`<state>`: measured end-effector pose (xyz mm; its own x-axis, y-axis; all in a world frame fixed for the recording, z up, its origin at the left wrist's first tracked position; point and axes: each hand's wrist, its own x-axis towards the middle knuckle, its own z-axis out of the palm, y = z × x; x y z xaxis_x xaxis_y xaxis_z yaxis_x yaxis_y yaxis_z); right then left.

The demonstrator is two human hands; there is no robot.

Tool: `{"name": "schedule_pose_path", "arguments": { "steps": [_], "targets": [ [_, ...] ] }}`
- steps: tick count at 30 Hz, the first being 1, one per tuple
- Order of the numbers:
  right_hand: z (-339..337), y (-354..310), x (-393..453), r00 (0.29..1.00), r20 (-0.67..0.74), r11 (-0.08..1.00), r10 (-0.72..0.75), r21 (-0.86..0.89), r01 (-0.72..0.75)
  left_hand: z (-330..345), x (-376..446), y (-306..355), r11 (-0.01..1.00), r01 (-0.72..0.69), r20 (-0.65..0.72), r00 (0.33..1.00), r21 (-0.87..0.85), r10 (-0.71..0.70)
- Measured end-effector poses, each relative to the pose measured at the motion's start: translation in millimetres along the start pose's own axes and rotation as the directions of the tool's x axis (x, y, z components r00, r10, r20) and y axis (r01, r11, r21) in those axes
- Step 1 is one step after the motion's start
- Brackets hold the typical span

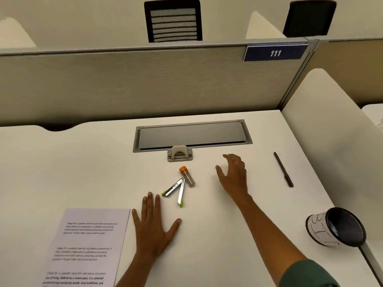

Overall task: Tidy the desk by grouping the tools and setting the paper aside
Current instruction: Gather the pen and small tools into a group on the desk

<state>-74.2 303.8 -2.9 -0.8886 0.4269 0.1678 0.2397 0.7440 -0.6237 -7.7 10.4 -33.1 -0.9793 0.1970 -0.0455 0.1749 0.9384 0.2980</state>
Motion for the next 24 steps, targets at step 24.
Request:
{"name": "schedule_pose_path", "arguments": {
  "steps": [24],
  "targets": [
    [54, -49, -41, 0.987, 0.144, 0.997, -0.071, 0.041, 0.066, -8, 55, 43, 0.967, -0.117, -0.128, 0.988, -0.228, 0.090]
  ]
}}
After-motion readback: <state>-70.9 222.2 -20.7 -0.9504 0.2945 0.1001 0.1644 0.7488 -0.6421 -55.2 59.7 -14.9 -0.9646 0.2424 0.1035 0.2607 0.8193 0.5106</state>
